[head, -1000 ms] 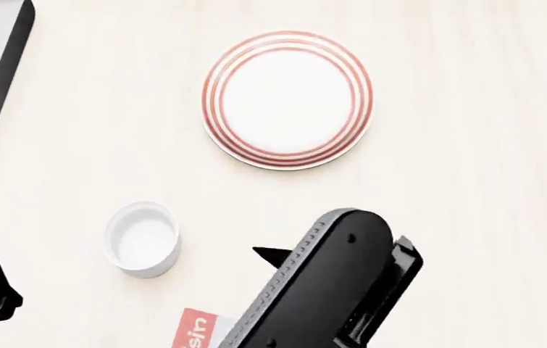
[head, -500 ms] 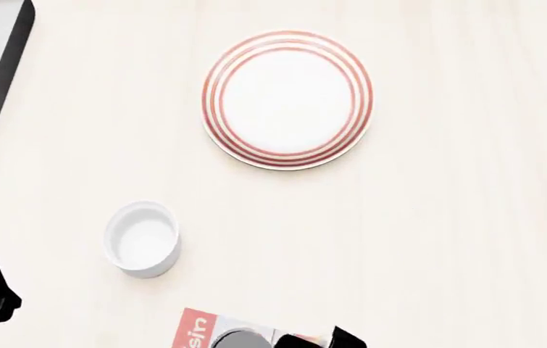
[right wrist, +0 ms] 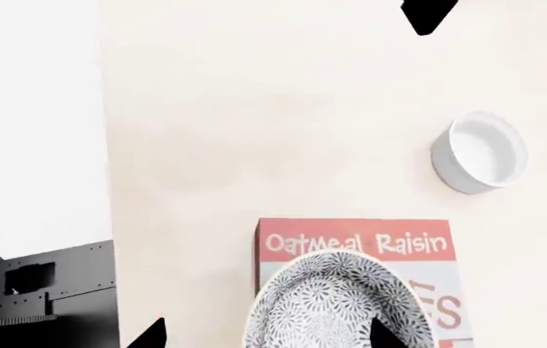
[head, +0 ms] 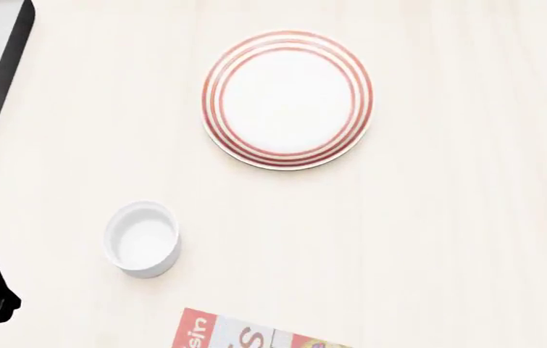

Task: Pick the akita bowl on the cookies box and place it on the plate.

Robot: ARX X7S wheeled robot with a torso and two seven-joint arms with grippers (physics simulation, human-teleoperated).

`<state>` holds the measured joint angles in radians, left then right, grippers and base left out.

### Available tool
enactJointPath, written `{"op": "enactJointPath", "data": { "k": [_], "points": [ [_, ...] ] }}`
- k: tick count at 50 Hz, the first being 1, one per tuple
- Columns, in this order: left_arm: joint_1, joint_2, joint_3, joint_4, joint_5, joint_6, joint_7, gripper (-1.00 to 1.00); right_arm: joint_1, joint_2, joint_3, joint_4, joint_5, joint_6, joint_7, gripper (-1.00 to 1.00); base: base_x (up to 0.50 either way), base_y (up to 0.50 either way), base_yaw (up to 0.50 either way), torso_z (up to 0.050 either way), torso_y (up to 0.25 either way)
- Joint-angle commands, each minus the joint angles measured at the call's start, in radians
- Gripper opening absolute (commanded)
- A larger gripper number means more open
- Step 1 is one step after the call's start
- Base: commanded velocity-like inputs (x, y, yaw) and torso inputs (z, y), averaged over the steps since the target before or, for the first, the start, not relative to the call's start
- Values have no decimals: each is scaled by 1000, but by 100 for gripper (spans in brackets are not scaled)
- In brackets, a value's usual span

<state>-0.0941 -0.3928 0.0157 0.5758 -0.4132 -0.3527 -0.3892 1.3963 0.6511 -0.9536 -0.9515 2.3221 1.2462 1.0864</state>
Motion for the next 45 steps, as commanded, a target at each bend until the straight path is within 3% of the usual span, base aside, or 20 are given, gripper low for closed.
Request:
{"op": "enactJointPath", "data": {
  "k": [1,45],
  "points": [
    [-2,-3,1,-3,-2,1,-2,100,-35,-35,-48,34,-50,39,-5,100,0,0,0,0,0],
    [7,-5,7,-27,-8,24,-4,100,-110,-60,-177,102,-183,167,-53,100,0,0,0,0,0]
  ]
}}
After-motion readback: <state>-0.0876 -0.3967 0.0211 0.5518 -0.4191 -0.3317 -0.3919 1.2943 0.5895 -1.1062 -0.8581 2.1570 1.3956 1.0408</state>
